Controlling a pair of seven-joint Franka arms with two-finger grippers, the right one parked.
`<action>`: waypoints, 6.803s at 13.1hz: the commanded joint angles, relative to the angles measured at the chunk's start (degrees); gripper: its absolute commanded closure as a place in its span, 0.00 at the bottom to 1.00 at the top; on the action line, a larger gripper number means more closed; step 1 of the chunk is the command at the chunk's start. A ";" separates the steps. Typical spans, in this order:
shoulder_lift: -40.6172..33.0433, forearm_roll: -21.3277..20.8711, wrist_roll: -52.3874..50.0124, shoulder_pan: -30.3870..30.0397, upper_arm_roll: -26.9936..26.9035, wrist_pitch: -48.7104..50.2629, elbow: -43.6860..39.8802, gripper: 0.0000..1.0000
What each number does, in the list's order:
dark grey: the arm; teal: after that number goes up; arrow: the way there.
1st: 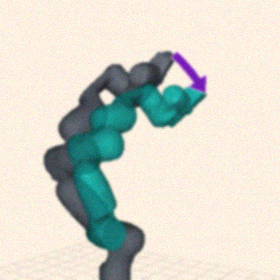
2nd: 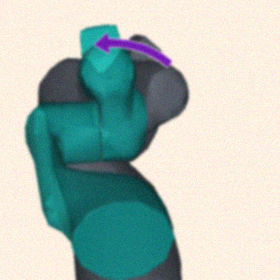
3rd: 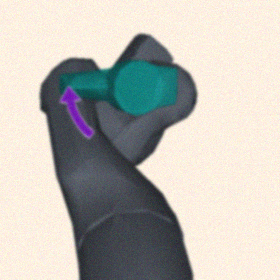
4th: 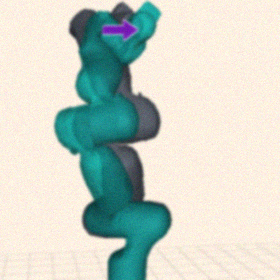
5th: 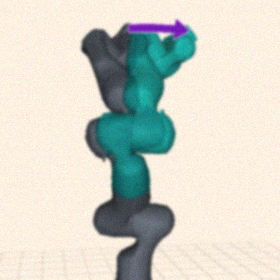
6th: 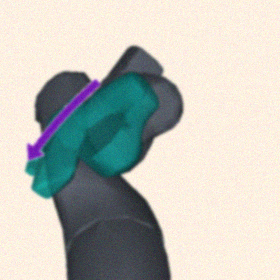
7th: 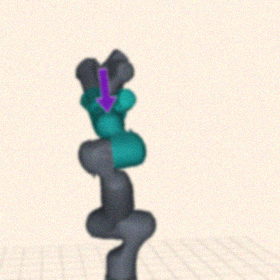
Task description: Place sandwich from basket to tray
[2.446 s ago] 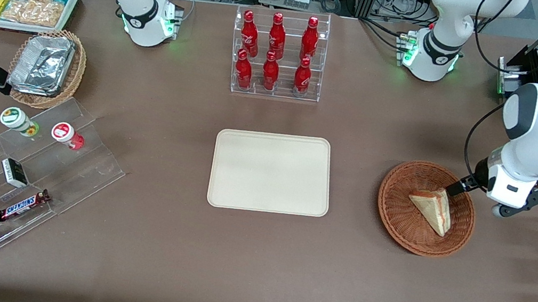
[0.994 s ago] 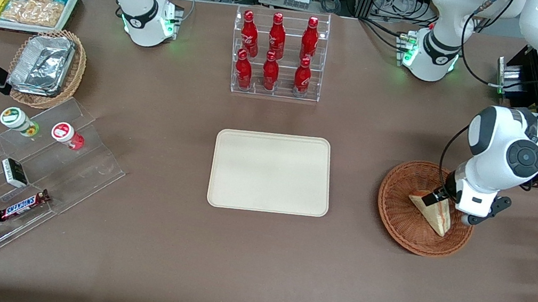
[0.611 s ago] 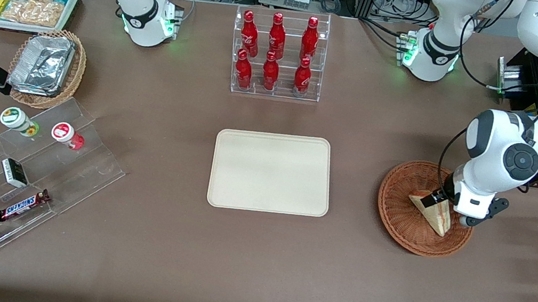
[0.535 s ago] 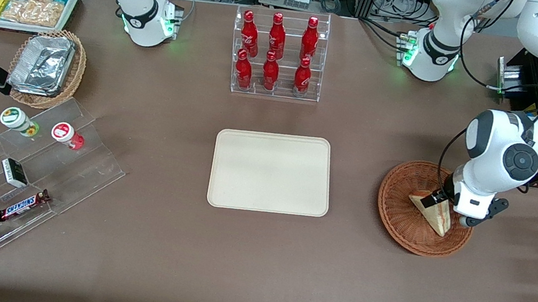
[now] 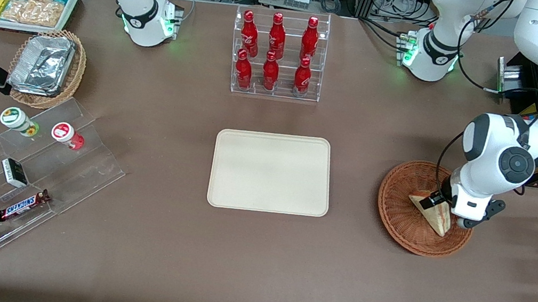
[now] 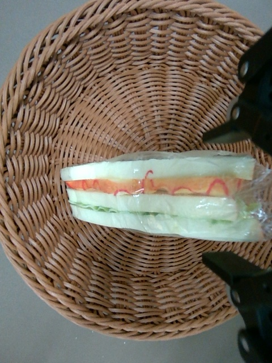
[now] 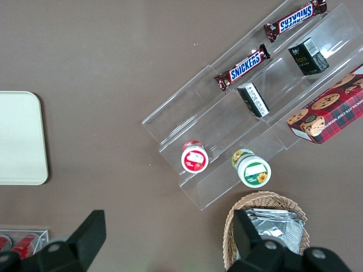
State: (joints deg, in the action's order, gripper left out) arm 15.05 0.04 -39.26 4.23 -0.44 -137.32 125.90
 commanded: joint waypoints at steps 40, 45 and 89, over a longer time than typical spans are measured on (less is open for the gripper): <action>24.58 5.23 -8.55 41.20 0.44 23.25 -46.35 1.00; 26.70 5.06 -9.79 43.49 0.35 21.66 -46.44 1.00; -15.03 2.50 17.09 10.11 -0.88 55.67 -34.50 0.00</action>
State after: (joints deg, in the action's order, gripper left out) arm 4.93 2.54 -24.90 16.28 -1.96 -81.24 86.33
